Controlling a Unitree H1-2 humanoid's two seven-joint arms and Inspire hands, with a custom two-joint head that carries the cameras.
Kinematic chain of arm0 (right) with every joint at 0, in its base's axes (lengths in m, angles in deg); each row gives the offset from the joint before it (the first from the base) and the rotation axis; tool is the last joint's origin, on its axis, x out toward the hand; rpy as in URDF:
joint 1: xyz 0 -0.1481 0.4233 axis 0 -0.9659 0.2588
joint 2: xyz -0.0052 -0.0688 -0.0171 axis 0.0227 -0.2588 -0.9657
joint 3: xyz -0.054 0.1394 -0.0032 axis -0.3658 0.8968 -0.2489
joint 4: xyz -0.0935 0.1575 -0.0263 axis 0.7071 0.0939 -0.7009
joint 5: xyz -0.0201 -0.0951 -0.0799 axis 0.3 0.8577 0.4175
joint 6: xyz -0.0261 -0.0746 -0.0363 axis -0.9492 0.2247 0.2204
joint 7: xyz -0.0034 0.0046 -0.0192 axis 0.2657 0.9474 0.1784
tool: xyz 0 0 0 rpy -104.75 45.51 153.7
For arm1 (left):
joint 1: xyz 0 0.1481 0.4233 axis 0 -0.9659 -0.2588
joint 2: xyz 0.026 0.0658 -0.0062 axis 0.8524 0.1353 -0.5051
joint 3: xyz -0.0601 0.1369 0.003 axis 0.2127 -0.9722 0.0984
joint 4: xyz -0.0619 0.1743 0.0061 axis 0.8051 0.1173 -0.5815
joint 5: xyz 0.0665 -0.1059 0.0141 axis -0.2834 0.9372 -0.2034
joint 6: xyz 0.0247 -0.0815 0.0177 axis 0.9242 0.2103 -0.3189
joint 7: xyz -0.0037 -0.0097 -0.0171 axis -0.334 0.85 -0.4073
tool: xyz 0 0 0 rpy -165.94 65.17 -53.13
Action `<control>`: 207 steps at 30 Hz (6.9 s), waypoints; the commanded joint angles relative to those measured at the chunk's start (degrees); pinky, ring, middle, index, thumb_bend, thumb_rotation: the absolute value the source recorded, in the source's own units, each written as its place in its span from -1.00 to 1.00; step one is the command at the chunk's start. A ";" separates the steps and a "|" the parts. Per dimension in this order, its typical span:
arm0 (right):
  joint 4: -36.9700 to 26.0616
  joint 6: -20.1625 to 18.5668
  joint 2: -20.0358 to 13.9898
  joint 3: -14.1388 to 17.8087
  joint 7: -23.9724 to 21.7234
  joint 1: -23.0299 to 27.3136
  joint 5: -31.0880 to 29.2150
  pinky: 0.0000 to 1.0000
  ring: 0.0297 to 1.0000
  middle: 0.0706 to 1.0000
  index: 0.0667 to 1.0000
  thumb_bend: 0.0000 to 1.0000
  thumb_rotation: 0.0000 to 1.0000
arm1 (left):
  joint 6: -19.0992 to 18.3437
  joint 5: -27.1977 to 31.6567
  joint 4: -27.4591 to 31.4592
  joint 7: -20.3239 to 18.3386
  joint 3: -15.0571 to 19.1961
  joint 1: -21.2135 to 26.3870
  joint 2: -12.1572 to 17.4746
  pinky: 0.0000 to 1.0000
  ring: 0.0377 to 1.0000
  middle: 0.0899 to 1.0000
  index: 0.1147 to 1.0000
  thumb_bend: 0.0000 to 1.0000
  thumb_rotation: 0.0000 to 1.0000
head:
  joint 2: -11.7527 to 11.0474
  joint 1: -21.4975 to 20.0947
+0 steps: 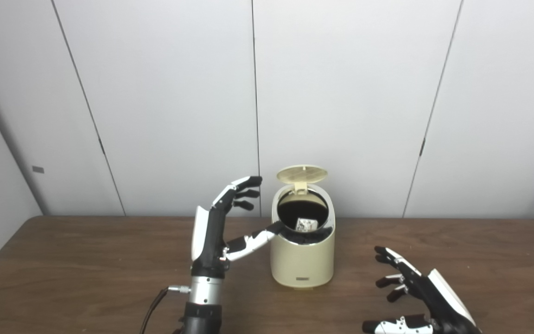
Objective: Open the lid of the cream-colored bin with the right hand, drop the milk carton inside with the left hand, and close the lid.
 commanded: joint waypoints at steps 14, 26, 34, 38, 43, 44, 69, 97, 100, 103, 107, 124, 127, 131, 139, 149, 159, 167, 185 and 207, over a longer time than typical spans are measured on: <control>-1.10 1.56 -1.19 0.81 -0.05 2.70 -1.26 0.10 0.41 0.79 0.81 0.53 -0.45 | -24.30 15.96 22.84 -24.62 14.00 -5.75 4.28 0.15 0.38 0.49 0.54 0.59 -0.16 | 0.37 0.89; -2.12 -0.09 -0.98 0.68 -0.22 3.23 -0.93 0.14 0.42 0.77 0.82 0.53 -0.49 | -33.18 18.74 26.73 -32.79 17.65 -10.94 5.18 0.26 0.40 0.48 0.60 0.74 -0.03 | 1.25 0.99; -0.77 2.20 -0.35 0.82 1.10 3.66 -1.20 0.11 0.40 0.75 0.80 0.53 -0.55 | -32.93 16.89 23.97 -35.29 17.72 -13.36 6.11 0.14 0.35 0.48 0.59 0.56 -0.11 | 1.49 -0.16; -0.13 2.98 0.35 0.99 2.25 4.15 -1.36 0.10 0.47 0.75 0.78 0.52 -0.56 | -30.89 14.77 22.18 -35.54 17.53 -14.24 6.22 0.07 0.28 0.42 0.52 0.45 -0.28 | 1.43 -0.73; -0.12 2.93 1.69 1.63 3.58 5.30 -1.93 0.19 0.50 0.74 0.75 0.52 -0.57 | -27.08 12.53 19.60 -36.38 17.16 -15.15 6.31 0.05 0.24 0.39 0.48 0.32 -0.59 | 1.24 -1.33; -0.26 2.68 1.94 1.70 3.79 5.82 -1.78 0.22 0.50 0.73 0.75 0.52 -0.50 | -26.39 12.28 19.00 -36.54 17.11 -15.28 6.20 0.07 0.23 0.38 0.47 0.34 -0.72 | 1.19 -1.54; 5.61 -0.12 1.64 -0.76 2.26 24.96 2.46 0.39 0.66 0.70 0.68 0.55 -0.36 | -22.82 10.77 15.48 -37.08 16.79 -16.62 5.42 0.18 0.25 0.38 0.48 0.36 -0.94 | -0.32 -4.22; 10.94 -5.21 -2.08 -8.73 -6.44 35.88 11.34 0.46 0.70 0.68 0.62 0.46 -0.19 | -22.23 9.44 15.21 -36.56 17.88 -16.73 3.96 0.18 0.26 0.36 0.44 0.41 -0.93 | -0.23 -2.54; 10.11 -5.33 -2.17 -9.52 -7.84 36.27 12.06 0.48 0.72 0.69 0.63 0.45 -0.18 | -21.89 8.98 15.11 -36.57 17.73 -16.70 3.93 0.16 0.25 0.35 0.43 0.39 -0.94 | -0.16 -2.24; 9.72 -4.26 -2.34 -9.91 -8.70 36.43 11.98 0.50 0.74 0.69 0.62 0.46 -0.18 | -22.18 9.42 15.24 -36.80 17.85 -16.74 3.83 0.16 0.26 0.36 0.44 0.38 -0.95 | -0.09 -2.15; 9.22 -2.72 -2.83 -10.54 -9.46 36.58 11.88 0.56 0.78 0.67 0.60 0.48 -0.18 | -22.70 9.10 15.75 -36.67 17.79 -16.80 3.80 0.17 0.27 0.37 0.45 0.37 -0.97 | -0.01 -2.05; 8.67 8.16 -6.25 -11.27 -8.91 34.79 12.63 0.50 0.81 0.47 0.41 0.52 -0.19 | -23.02 9.02 15.49 -36.42 17.71 -16.42 3.81 0.19 0.27 0.36 0.44 0.37 -0.95 | 0.43 -1.71; 8.23 9.45 -6.69 -11.28 -9.00 34.29 13.64 0.49 0.80 0.43 0.39 0.55 -0.16 | -22.97 9.18 15.56 -36.56 17.73 -16.51 3.91 0.19 0.27 0.37 0.45 0.36 -0.96 | 0.49 -1.68; 6.94 9.57 -6.91 -11.09 -9.93 33.43 14.01 0.48 0.82 0.43 0.40 0.54 -0.16 | -23.66 9.60 15.76 -36.55 17.96 -16.59 3.76 0.19 0.27 0.36 0.45 0.38 -0.94 | 0.49 -1.68; 4.51 9.42 -7.08 -11.32 -11.64 32.39 14.85 0.55 0.83 0.45 0.43 0.50 -0.17 | -23.46 8.69 16.07 -36.46 17.77 -16.73 3.94 0.21 0.27 0.37 0.45 0.36 -0.91 | 0.87 -1.32; 3.19 8.60 -6.72 -11.46 -12.62 30.87 16.42 0.63 0.82 0.45 0.43 0.51 -0.16 | -23.40 8.63 16.03 -36.56 17.97 -16.94 4.07 0.19 0.26 0.36 0.46 0.37 -0.93 | 1.30 -1.45; 4.37 9.71 -6.46 -12.30 -12.59 28.69 17.63 0.63 0.81 0.42 0.44 0.48 -0.17 | -23.42 8.49 16.35 -36.31 17.90 -17.39 3.71 0.19 0.25 0.34 0.44 0.40 -0.88 | 1.97 -1.07; 4.67 9.60 -6.42 -12.68 -12.82 27.57 18.25 0.74 0.80 0.44 0.45 0.49 -0.23 | -23.90 8.86 16.62 -36.50 18.07 -17.58 3.80 0.19 0.27 0.36 0.46 0.40 -0.87 | 2.33 -0.92; 8.57 18.22 -11.29 -20.97 -7.86 28.55 41.02 0.99 0.89 0.42 0.43 0.61 -0.03 | -23.70 8.01 16.95 -36.25 17.65 -17.95 3.59 0.17 0.25 0.35 0.45 0.39 -0.85 | 2.97 -0.37; 6.91 16.95 -9.58 -16.46 -9.64 27.17 33.02 0.93 0.86 0.45 0.47 0.53 0.08 | -23.93 8.50 16.69 -36.59 17.70 -17.75 3.55 0.17 0.25 0.35 0.45 0.39 -0.87 | 2.91 -0.27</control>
